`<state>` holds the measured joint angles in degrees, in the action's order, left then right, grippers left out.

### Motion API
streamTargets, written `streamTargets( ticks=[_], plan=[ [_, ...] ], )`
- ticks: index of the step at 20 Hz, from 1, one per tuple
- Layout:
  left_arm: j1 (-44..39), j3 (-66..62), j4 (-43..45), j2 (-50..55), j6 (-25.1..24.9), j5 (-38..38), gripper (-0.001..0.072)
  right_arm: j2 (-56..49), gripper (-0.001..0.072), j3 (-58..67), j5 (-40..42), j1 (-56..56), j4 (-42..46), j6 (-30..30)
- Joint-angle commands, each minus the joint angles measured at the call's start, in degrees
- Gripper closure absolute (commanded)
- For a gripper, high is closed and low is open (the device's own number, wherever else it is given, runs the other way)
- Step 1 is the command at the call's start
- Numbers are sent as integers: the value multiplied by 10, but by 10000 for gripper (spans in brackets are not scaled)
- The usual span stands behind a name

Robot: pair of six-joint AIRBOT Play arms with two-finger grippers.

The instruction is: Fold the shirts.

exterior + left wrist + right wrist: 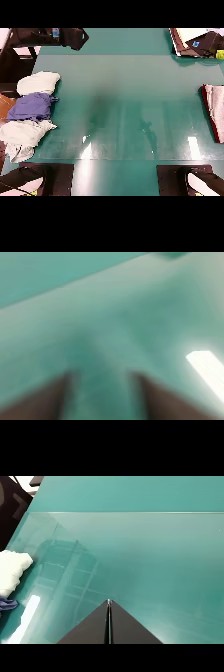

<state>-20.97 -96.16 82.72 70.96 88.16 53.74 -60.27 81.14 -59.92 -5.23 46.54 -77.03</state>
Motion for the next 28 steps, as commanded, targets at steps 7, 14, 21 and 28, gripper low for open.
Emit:
streamTargets(
  ticks=[7,14,21,28],
  plan=[
    [211,201,246,91,145,11,48,0,694,0,0,0,0,0],
    [260,227,246,183,143,-92,49,-1,694,0,-1,0,0,0],
    [260,146,244,174,149,-47,683,-5,694,-2,0,0,-2,0],
    [259,-49,120,-33,26,-19,684,-10,694,108,8,0,-5,0]
  ],
)
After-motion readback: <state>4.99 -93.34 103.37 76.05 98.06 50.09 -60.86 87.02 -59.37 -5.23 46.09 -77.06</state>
